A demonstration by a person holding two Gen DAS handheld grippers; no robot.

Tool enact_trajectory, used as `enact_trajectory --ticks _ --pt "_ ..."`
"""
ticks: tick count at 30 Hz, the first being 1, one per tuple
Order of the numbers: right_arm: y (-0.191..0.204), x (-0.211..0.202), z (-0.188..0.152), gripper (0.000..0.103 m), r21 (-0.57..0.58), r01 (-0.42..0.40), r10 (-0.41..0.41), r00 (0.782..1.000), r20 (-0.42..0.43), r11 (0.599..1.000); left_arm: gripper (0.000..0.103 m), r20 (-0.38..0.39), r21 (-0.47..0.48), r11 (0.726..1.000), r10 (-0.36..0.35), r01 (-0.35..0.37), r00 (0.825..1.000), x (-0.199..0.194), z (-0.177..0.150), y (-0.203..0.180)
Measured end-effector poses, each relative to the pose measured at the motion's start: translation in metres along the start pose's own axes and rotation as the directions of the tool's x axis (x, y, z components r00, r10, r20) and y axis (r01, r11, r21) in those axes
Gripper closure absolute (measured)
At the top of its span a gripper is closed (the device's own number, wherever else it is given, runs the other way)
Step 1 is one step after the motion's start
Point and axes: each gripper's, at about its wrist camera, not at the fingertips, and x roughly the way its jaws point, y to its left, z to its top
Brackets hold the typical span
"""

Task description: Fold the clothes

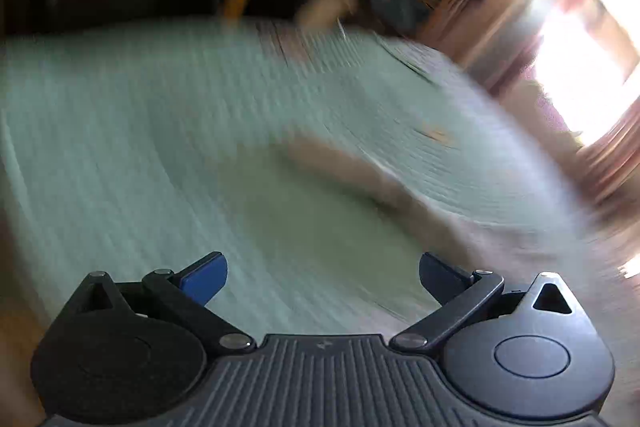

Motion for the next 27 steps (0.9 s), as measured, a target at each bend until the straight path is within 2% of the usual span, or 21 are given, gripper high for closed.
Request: enact_trajectory --ticks 2,4,6,8,10,12,13,15,16,17,18,19,20,21,22,23,25,27 --pt "0.011 0.006 -0.003 0.027 -0.031 0.052 -0.053 0.999 -0.003 0.998 0.001 0.080 0.207 0.978 -0.011 -0.006 0.997 0.012 0.008 -0.012" --pt "0.022 0.016 -0.005 0.022 -0.065 0.098 -0.099 0.995 -0.014 0.993 0.001 0.119 0.323 0.946 -0.072 0.030 0.990 0.025 0.013 -0.016" --pt "0.033 0.027 -0.007 0.021 -0.105 0.139 -0.142 0.989 -0.027 0.985 0.001 0.141 0.426 0.904 -0.101 0.032 0.985 0.040 0.011 -0.022" --pt "0.045 0.037 -0.009 0.016 -0.146 0.179 -0.186 0.982 -0.037 0.973 0.001 0.053 0.497 0.861 -0.158 0.111 0.986 0.055 0.009 -0.030" --pt "0.054 0.044 -0.012 0.014 -0.175 0.215 -0.224 0.974 -0.039 0.961 0.001 -0.057 0.530 0.821 -0.216 0.213 0.975 0.071 0.009 -0.036" --pt "0.059 0.049 -0.013 0.013 -0.187 0.247 -0.258 0.965 -0.038 0.951 0.001 -0.177 0.498 0.803 -0.276 0.328 0.945 0.091 0.016 -0.041" --pt "0.060 0.051 -0.013 0.013 -0.183 0.257 -0.269 0.962 -0.039 0.949 0.001 -0.236 0.457 0.798 -0.317 0.393 0.919 0.105 0.023 -0.041" --pt "0.062 0.055 -0.011 0.012 -0.175 0.278 -0.289 0.956 -0.041 0.944 0.009 -0.283 0.362 0.807 -0.381 0.466 0.880 0.134 0.048 -0.038" --pt "0.064 0.057 -0.011 0.011 -0.178 0.290 -0.301 0.953 -0.043 0.940 0.011 -0.263 0.329 0.823 -0.391 0.463 0.882 0.147 0.063 -0.036" --pt "0.066 0.060 -0.011 0.011 -0.186 0.302 -0.315 0.948 -0.044 0.935 0.017 -0.194 0.288 0.877 -0.340 0.385 0.920 0.157 0.081 -0.029" --pt "0.068 0.063 -0.012 0.011 -0.194 0.315 -0.329 0.943 -0.043 0.929 0.020 -0.115 0.232 0.932 -0.260 0.280 0.959 0.165 0.101 -0.021" --pt "0.071 0.065 -0.012 0.011 -0.201 0.326 -0.341 0.939 -0.040 0.924 0.019 -0.043 0.154 0.969 -0.188 0.193 0.981 0.168 0.117 -0.010" --pt "0.072 0.066 -0.013 0.011 -0.204 0.331 -0.345 0.938 -0.037 0.921 0.017 0.034 0.057 0.979 -0.197 0.195 0.980 0.162 0.126 0.006" --pt "0.073 0.067 -0.013 0.011 -0.206 0.336 -0.350 0.936 -0.034 0.919 0.007 0.118 -0.042 0.971 -0.230 0.236 0.966 0.154 0.132 0.023" --pt "0.074 0.067 -0.014 0.010 -0.209 0.341 -0.355 0.934 -0.031 0.916 0.001 0.168 -0.105 0.959 -0.245 0.264 0.955 0.148 0.133 0.035" --pt "0.075 0.068 -0.015 0.009 -0.212 0.345 -0.358 0.933 -0.028 0.914 0.001 0.180 -0.135 0.953 -0.246 0.272 0.952 0.146 0.131 0.043" --pt "0.073 0.071 -0.014 0.007 -0.210 0.343 -0.357 0.934 -0.029 0.916 0.001 0.096 -0.117 0.965 -0.225 0.235 0.970 0.154 0.123 0.047" --pt "0.073 0.074 -0.011 0.003 -0.203 0.339 -0.351 0.936 -0.029 0.919 0.001 -0.016 -0.108 0.968 -0.230 0.227 0.973 0.163 0.107 0.046"
